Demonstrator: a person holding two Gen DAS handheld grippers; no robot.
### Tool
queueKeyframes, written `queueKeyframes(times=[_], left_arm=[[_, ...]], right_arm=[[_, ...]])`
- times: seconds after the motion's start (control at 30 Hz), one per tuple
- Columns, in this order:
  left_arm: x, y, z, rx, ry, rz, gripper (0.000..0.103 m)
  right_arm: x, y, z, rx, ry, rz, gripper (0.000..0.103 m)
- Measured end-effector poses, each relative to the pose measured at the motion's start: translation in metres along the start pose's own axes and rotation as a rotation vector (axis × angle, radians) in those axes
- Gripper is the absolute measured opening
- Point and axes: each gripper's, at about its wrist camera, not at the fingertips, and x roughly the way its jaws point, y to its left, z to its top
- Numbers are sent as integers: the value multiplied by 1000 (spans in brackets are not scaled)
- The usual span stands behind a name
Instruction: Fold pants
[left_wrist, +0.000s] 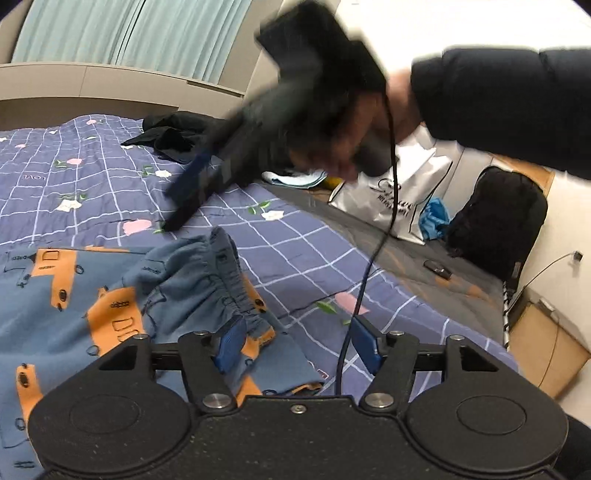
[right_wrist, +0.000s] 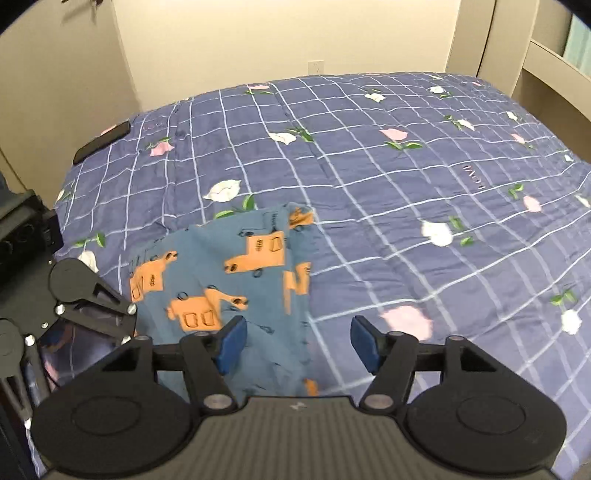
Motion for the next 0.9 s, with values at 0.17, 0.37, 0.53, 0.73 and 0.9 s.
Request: queueKeyframes(times=[0.17,0.37,0.53,0.73,0.9], left_arm=[[-18,29,-3,-45,21,90,72],[-19,33,-21,-31,132,85,76],[-36,31,-22,-28,117,55,76],[-53,65,-13,-158,80,185,81],[-51,66,-24,-101,165,202,81]], right_arm=[[33,7,-35,28,157,-39,67],[6,11,-40,143,39,-104,71],[29,37,-39,158,25,-118,77],[18,61,-29,230,-173,-198,88],[53,69,-34,206,-40,-261,87]])
